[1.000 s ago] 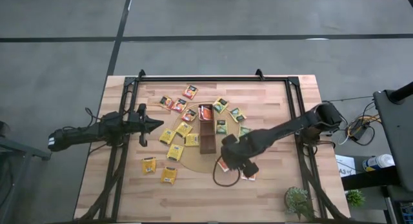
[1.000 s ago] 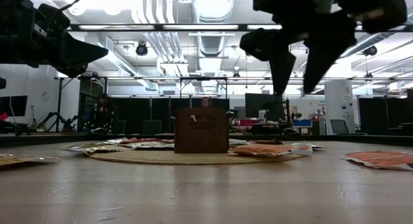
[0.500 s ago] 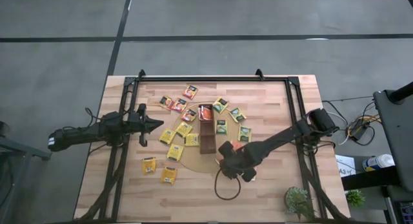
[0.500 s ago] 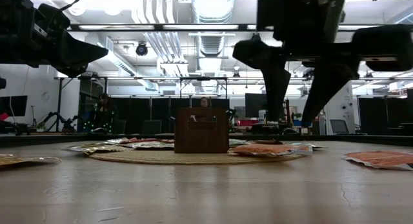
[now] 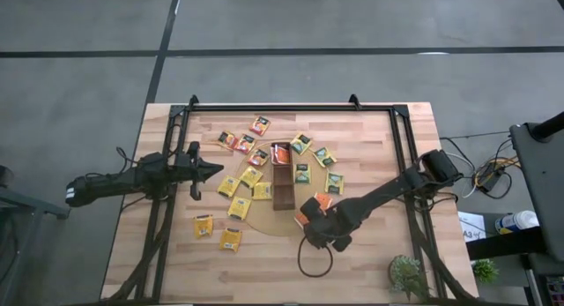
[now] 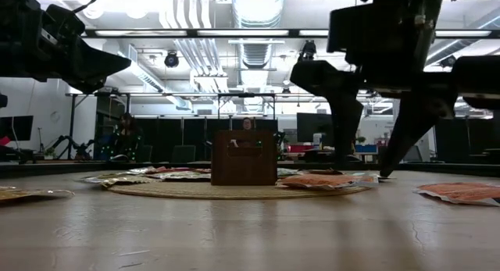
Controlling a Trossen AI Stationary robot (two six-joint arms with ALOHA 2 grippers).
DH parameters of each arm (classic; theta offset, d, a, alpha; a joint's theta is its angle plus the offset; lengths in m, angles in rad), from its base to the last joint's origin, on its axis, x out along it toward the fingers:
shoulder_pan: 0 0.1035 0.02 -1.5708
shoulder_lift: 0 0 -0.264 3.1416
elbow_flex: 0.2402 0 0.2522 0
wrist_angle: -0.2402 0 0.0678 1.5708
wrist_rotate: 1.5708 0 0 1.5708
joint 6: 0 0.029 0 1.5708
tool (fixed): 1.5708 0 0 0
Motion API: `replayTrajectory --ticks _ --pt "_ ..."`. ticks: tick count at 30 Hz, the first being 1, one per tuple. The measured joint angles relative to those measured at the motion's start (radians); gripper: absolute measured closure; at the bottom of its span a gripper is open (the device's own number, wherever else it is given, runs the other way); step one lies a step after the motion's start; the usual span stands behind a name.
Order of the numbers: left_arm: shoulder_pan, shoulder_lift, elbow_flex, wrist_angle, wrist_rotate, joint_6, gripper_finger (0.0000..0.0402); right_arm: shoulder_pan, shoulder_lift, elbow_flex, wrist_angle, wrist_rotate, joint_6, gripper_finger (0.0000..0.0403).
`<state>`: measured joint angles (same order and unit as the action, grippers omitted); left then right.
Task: Pick & Place Tea
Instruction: Put the bottom white tea bag into the top section of the wooden organizer
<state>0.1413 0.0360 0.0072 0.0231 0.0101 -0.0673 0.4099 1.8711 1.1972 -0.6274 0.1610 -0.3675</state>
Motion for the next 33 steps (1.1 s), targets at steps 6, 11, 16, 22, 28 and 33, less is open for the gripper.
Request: replayTrajectory --ticks 6,11,16,22,28,33 --pt "0.0 0.0 0.0 0.0 0.0 0.0 0.0402 0.001 0.0 -0.049 0.047 0.049 -0.008 0.0206" --pt "0.0 0.0 0.0 0.0 0.0 0.0 0.0402 0.0 -0.001 -0.084 0.081 0.066 -0.028 0.0206" --pt "0.0 0.0 0.0 0.0 0.0 0.0 0.0402 0.001 -0.003 -0.098 0.098 0.078 -0.036 0.0212" --pt "0.0 0.0 0.0 0.0 0.0 0.0 0.0402 0.001 -0.003 -0.097 0.108 0.081 -0.041 0.0241" --pt "0.0 0.0 0.0 0.0 0.0 0.0 0.0402 -0.002 0.0 -0.105 0.141 0.109 -0.087 0.0324" --pt "0.0 0.0 0.0 0.0 0.0 0.0 0.0402 -0.007 0.0 -0.107 0.14 0.107 -0.093 0.0388"
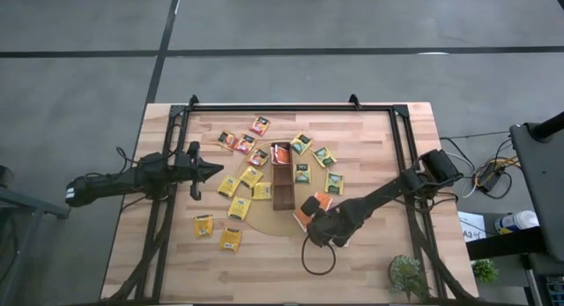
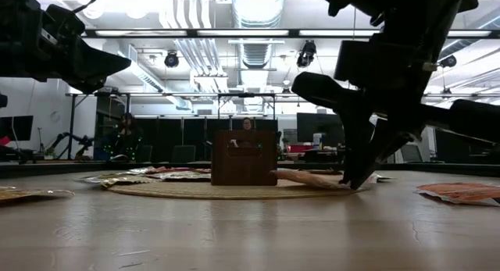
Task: Pick & Place Tea
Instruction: Put the bottom white tea bag into the top section of the wooden organizer
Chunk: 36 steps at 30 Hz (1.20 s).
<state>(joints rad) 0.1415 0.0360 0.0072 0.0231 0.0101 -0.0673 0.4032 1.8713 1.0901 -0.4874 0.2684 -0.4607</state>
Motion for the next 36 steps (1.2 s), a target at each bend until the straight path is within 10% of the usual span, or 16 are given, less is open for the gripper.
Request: replayTrajectory --ticks 36 --pt "0.0 0.0 0.0 0.0 0.0 0.0 0.0402 0.0 -0.055 0.094 -0.076 0.022 0.08 0.0395"
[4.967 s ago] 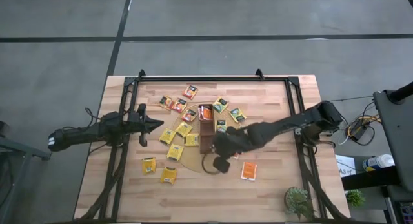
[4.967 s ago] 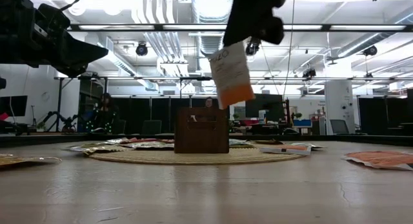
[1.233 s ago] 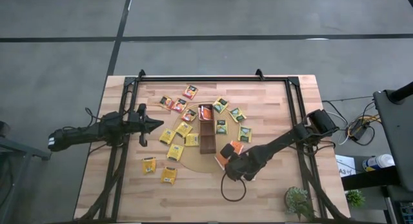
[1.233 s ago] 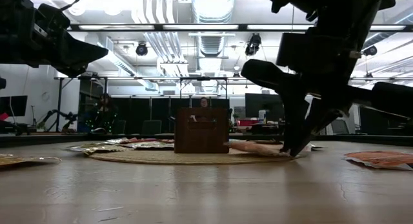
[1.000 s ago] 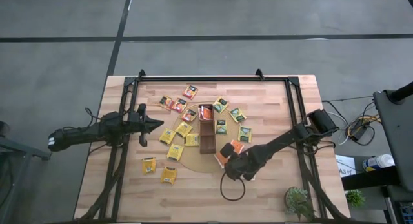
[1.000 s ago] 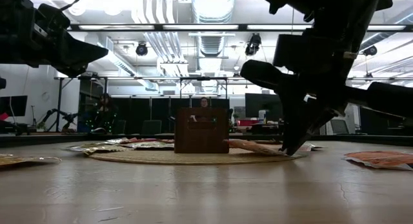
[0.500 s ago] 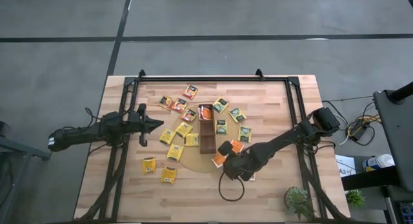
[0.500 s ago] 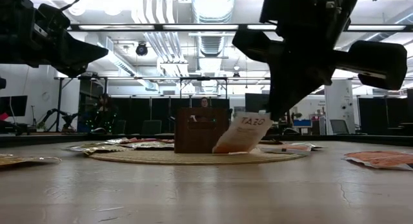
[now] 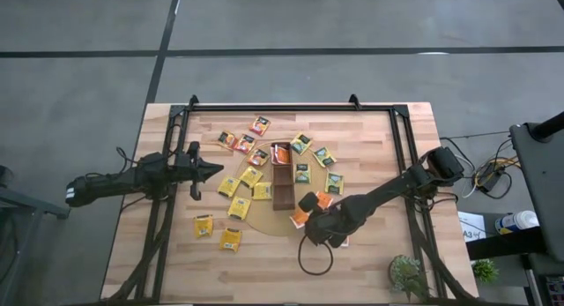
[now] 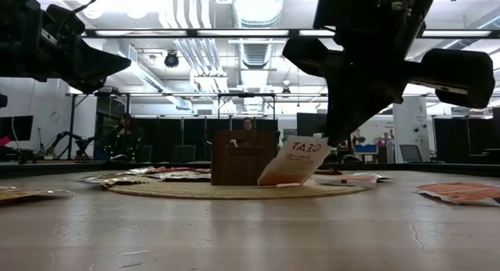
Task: Pick & Place Tea
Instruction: Put the bottom white tea bag into the top section of the wooden organizer
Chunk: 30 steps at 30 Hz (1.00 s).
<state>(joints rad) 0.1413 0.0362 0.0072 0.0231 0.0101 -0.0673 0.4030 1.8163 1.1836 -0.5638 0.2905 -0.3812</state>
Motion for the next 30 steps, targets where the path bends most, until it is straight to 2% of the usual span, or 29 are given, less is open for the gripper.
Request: replayTrajectory --ticks 20,30 --pt "0.0 0.001 0.0 0.0 0.0 0.0 0.0402 -0.037 -0.081 0.144 -0.06 0.0 0.166 0.0395" --pt "0.0 0.001 0.0 0.0 0.0 0.0 0.0402 -0.147 -0.087 0.237 -0.061 0.001 0.218 0.0395"
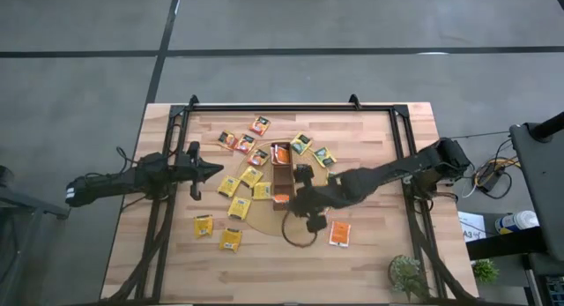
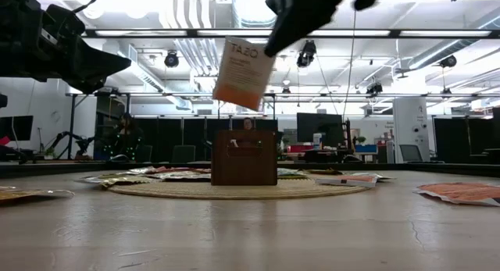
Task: Pick & Place Tea
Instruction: Put the bottom white tea bag into the top section of the wooden organizer
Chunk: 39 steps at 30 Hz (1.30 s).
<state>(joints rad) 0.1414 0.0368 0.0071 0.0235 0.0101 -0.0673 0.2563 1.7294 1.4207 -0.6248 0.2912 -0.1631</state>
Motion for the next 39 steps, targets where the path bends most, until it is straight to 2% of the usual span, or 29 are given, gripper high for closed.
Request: replayTrajectory --ticks 6,11,23,34,39 --pt "0.0 0.0 0.0 0.0 0.0 0.0 0.0402 -0.099 -0.001 0.038 0.001 0.0 0.003 0.0395" --pt "0.0 0.0 0.0 0.0 0.0 0.0 0.0402 -0.184 -0.001 0.045 0.001 0.0 0.08 0.0395" --pt "0.0 0.0 0.0 0.0 0.0 0.0 0.0402 -0.309 -0.001 0.045 0.012 -0.014 0.359 0.0395" --pt "0.0 0.0 0.0 0.0 0.0 0.0 0.0402 -0.392 -0.001 0.045 0.014 -0.133 0.674 0.0395" --pt "0.0 0.0 0.0 0.0 0.0 0.0 0.0402 -0.428 -0.001 0.045 0.015 -0.16 0.746 0.0395"
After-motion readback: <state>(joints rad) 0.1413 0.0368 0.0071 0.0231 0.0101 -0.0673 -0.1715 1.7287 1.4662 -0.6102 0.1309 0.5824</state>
